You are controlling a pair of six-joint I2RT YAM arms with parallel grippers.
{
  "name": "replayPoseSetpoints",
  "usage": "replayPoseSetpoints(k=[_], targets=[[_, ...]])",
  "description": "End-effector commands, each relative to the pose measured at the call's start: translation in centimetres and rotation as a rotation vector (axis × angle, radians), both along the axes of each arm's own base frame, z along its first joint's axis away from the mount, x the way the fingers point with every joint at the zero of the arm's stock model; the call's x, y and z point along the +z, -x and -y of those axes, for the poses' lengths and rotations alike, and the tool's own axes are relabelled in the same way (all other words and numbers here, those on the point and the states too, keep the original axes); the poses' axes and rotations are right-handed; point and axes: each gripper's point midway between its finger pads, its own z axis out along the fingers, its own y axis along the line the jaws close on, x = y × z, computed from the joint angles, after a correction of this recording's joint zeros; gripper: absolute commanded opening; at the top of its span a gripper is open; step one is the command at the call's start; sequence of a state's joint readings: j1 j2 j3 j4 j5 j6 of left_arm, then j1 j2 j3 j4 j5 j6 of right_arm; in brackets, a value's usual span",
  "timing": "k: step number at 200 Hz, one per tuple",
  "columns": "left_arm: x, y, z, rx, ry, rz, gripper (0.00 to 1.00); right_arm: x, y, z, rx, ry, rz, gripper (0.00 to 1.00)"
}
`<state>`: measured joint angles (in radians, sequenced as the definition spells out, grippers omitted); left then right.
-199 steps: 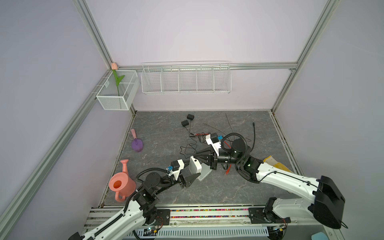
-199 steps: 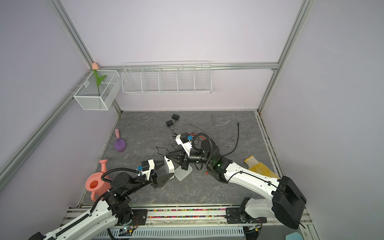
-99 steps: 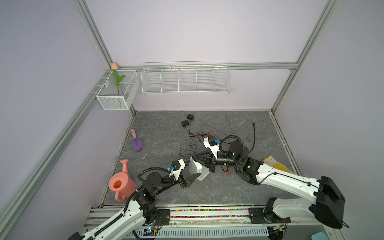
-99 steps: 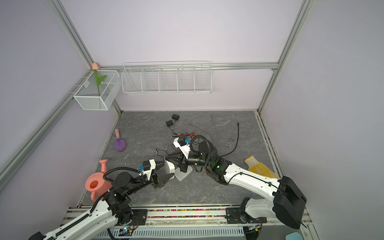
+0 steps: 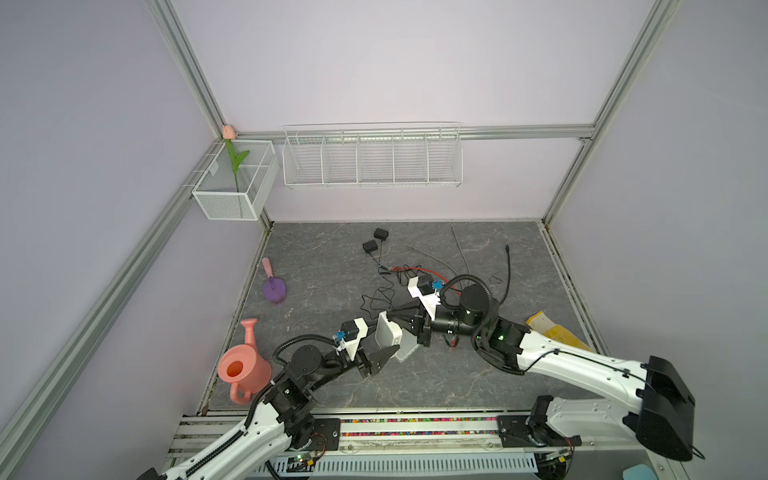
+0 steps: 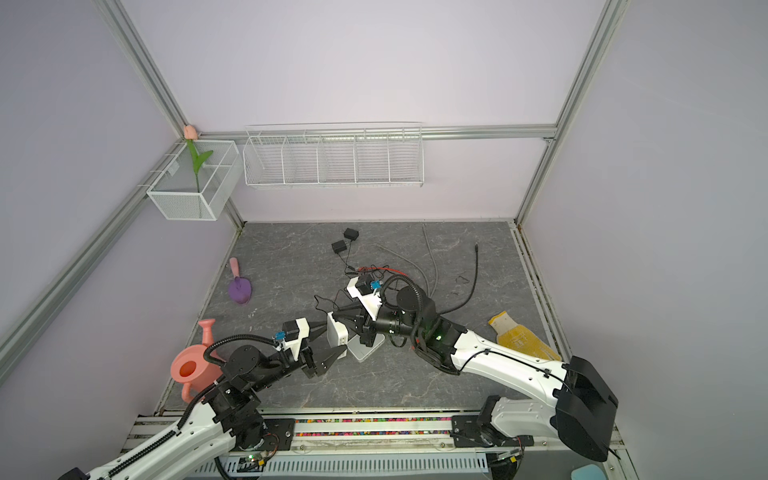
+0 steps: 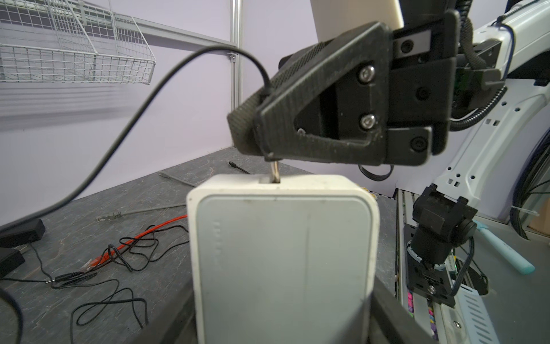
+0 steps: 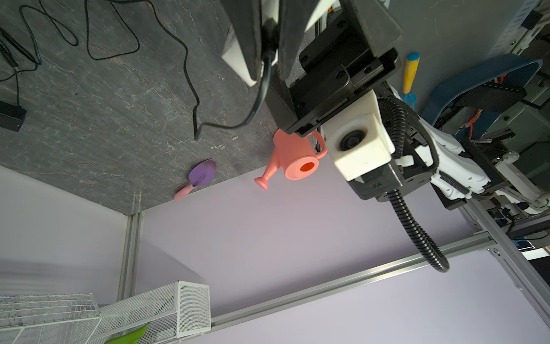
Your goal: Insert the plug into the switch port
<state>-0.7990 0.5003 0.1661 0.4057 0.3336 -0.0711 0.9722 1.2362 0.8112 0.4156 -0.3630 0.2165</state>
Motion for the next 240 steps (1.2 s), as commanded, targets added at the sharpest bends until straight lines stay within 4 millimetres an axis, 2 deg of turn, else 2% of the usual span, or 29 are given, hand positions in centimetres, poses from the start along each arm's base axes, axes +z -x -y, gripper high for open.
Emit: replayPoseSetpoints(k=[1, 86, 128, 169, 240], targets=[[6.1, 0.6, -0.4, -0.010, 0.139, 0.125, 0.00, -3.2, 0.3, -0.2, 0.007, 0.087, -0.036, 0.07], [6.5, 0.9, -0.4, -0.021, 0.150, 0.128, 0.00, -3.9, 0.0, -1.2, 0.017, 0.084, -0.050, 0.07], [6.8, 0.7, -1.0, 0.011, 0.163, 0.130, 0.00, -4.2, 0.1, -1.0, 0.016, 0.090, -0.060, 0.06], [7.7, 0.5, -2.0, 0.058, 0.202, 0.143, 0.00, -5.9, 0.0, -0.5, -0.003, 0.152, -0.086, 0.08], [9.0, 0.8, -2.2, 0.056, 0.237, 0.170, 0.00, -7.5, 0.4, -0.6, 0.020, 0.220, -0.121, 0.07]])
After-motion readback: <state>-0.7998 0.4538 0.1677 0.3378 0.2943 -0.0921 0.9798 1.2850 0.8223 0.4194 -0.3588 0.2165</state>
